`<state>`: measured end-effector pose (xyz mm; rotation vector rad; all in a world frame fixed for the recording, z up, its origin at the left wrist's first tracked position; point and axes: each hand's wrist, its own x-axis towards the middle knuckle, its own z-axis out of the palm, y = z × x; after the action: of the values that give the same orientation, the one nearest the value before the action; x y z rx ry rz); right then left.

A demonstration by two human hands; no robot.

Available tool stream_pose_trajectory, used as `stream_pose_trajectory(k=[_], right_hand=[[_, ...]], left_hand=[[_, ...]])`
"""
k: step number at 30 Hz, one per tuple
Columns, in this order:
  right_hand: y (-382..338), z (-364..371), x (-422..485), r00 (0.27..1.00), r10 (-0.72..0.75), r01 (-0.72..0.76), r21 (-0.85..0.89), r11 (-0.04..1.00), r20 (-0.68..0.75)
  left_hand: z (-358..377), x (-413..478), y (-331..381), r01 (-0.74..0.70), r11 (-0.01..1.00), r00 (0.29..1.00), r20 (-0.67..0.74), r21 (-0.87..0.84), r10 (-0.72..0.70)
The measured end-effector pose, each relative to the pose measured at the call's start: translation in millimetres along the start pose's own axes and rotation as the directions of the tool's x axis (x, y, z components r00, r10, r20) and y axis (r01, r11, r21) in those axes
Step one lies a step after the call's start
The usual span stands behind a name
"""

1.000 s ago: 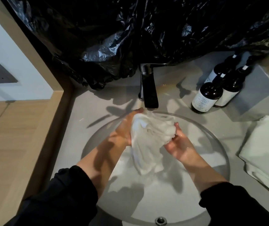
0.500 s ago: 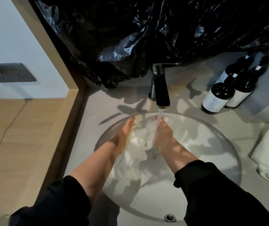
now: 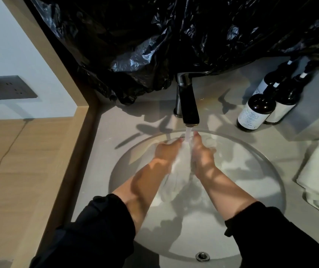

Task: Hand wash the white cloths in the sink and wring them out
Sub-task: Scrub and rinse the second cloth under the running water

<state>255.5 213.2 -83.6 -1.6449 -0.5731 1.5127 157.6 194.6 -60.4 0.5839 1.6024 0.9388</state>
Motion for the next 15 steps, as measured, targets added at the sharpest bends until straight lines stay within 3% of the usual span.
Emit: stream_pose_trajectory(k=[3,8,11,15], right_hand=[[4.4,-4.6,4.1,0.977,-0.172,0.145,-0.198,0.969,-0.126],[-5.7,-10.8,5.2,0.98,-0.193,0.148,-0.473,0.868,-0.048],[-5.0,-3.9,-7.6,0.972,-0.221,0.229,-0.508,0.83,0.078],[-3.5,9.8,-27.7,0.974,-0.187,0.225,-0.417,0.881,0.131]], left_hand=[[12.5,-0.9,-1.5,0.0,0.999,1.0,0.021,0.054,-0.001],[9.4,-3.0,0.2,-0.014,0.997,0.998,0.061,0.071,0.009],[-0.4,-6.6,-0.3,-0.008,0.998,0.996,0.084,0.061,0.003],[-15.0,-7.1,-8.0,0.051,0.999,0.998,0.045,0.001,-0.051]])
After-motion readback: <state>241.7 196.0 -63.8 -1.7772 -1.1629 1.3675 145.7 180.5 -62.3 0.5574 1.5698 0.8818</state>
